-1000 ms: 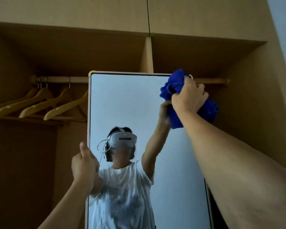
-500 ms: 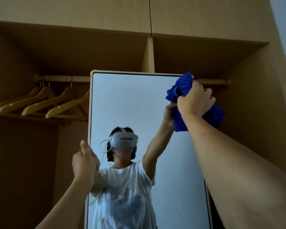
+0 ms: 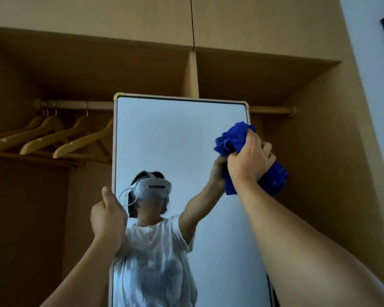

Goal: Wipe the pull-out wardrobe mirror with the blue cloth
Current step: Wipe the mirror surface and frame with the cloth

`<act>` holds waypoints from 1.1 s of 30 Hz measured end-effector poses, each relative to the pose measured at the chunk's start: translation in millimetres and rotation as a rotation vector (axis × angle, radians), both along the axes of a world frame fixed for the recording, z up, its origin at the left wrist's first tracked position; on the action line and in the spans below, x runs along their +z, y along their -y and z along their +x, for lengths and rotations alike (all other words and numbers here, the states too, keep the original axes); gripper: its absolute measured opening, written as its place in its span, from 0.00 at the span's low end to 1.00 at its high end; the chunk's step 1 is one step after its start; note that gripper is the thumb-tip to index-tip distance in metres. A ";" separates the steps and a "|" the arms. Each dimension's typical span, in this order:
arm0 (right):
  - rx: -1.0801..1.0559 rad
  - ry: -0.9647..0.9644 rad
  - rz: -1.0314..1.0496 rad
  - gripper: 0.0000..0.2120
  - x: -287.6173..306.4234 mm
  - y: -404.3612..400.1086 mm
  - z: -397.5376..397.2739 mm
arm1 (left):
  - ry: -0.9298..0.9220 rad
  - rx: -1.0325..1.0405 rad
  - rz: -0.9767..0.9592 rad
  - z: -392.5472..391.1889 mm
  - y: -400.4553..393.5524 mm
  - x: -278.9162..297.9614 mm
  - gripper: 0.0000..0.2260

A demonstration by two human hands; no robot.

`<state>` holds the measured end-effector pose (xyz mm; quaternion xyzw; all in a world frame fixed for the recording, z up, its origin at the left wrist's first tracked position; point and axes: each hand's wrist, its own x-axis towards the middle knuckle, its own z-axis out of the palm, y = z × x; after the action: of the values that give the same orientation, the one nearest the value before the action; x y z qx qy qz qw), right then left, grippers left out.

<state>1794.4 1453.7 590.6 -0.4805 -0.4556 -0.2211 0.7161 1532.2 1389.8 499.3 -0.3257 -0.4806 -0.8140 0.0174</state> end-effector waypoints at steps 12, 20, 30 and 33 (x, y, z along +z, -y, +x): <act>0.018 0.125 0.120 0.28 5.3 11.3 -42.9 | -0.008 0.009 0.005 -4.8 -4.2 -0.9 0.26; 0.071 0.468 0.305 0.30 -27.2 38.2 -107.0 | -0.019 0.033 0.000 -7.4 -7.2 -1.8 0.26; 0.046 0.489 0.211 0.32 -0.1 36.5 -95.8 | 0.001 -0.022 -0.014 -7.5 -6.5 -1.1 0.26; 0.019 0.429 0.166 0.32 16.6 33.6 -90.2 | -0.028 -0.028 -0.002 -4.7 -3.1 -1.1 0.26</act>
<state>1704.2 1420.1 607.1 -0.3573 -0.5822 -0.3482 0.6420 1527.4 1392.8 498.1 -0.3438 -0.4766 -0.8090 0.0124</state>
